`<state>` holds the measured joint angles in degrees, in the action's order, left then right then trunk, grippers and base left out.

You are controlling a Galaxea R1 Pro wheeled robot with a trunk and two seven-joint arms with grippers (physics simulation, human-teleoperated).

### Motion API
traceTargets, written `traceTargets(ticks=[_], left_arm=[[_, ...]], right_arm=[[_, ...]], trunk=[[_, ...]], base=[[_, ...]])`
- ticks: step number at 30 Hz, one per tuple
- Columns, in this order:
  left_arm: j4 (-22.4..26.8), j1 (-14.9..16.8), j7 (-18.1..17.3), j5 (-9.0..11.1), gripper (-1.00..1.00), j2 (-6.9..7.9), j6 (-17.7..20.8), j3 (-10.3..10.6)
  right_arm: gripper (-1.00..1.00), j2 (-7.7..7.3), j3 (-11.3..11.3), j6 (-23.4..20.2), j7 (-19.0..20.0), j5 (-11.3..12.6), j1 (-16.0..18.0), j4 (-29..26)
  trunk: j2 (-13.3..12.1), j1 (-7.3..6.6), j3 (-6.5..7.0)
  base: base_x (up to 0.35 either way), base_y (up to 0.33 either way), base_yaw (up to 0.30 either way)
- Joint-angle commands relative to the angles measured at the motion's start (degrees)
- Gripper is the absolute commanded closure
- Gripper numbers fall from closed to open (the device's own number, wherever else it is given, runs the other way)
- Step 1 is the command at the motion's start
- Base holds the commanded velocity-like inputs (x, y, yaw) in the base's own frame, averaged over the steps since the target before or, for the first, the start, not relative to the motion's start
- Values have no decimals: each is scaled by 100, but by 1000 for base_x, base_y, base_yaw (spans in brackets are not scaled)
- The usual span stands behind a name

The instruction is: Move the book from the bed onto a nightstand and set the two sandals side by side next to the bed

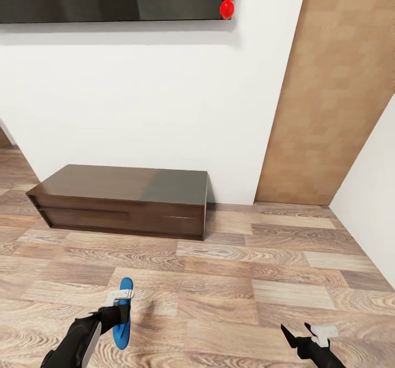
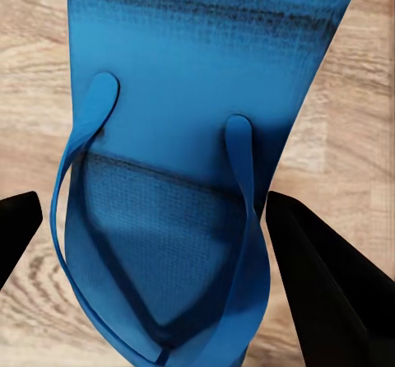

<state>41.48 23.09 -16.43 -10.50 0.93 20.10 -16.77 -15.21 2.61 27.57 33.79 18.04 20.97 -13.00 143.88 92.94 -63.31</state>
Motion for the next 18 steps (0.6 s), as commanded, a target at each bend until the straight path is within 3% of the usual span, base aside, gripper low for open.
traceTargets(ticks=[1,18], left_arm=[[9,3,-54,-66,100,-5,21,-28],[9,3,-54,-66,100,-5,21,-28]], right_arm=[[-100,1,27,-6,59,33,4,8],[-100,1,29,-6,65,33,4,2]], trunk=[[2,-1,-4],[2,-1,-4]], base=[[0,0,0],[0,0,0]])
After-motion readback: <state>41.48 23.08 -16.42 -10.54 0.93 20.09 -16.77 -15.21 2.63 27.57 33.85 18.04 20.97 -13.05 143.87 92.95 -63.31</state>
